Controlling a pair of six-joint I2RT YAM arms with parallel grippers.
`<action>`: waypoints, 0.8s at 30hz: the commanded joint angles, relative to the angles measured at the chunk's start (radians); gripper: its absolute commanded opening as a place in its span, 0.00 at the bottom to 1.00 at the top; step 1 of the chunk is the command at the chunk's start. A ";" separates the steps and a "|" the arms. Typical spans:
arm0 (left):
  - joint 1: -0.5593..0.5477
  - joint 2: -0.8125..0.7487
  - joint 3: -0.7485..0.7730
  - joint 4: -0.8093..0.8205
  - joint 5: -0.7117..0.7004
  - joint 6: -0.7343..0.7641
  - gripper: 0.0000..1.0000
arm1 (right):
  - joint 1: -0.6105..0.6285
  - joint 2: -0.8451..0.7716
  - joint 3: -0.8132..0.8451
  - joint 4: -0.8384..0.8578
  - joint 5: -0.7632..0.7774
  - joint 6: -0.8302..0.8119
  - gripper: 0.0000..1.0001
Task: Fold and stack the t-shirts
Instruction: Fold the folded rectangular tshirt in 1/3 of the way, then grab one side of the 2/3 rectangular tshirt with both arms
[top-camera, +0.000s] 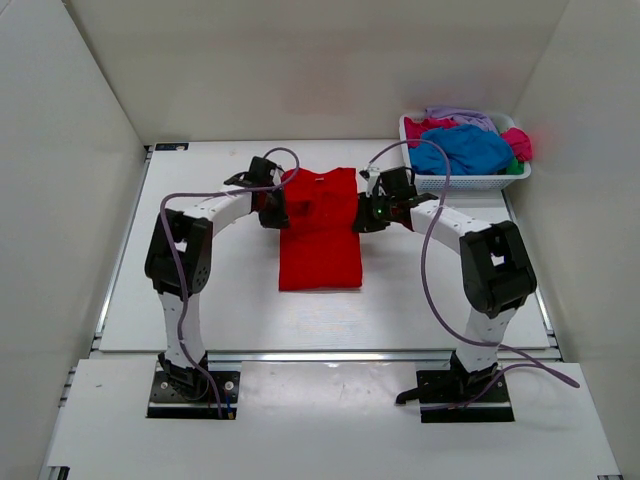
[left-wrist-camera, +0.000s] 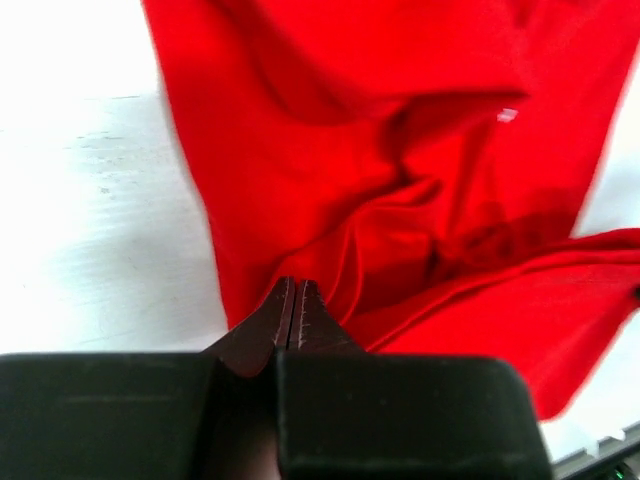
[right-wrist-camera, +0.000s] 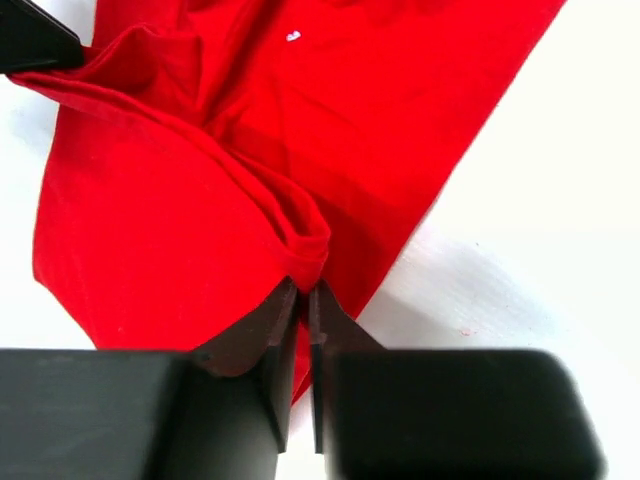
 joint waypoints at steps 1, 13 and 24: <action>0.006 0.006 0.035 -0.005 -0.040 0.017 0.05 | -0.004 0.029 0.030 0.042 -0.002 -0.011 0.11; 0.034 -0.056 0.103 -0.116 -0.193 0.090 0.58 | 0.013 -0.066 0.055 -0.096 0.208 -0.065 0.54; -0.122 -0.524 -0.526 -0.050 -0.193 -0.049 0.66 | 0.125 -0.334 -0.229 -0.231 0.381 0.189 0.58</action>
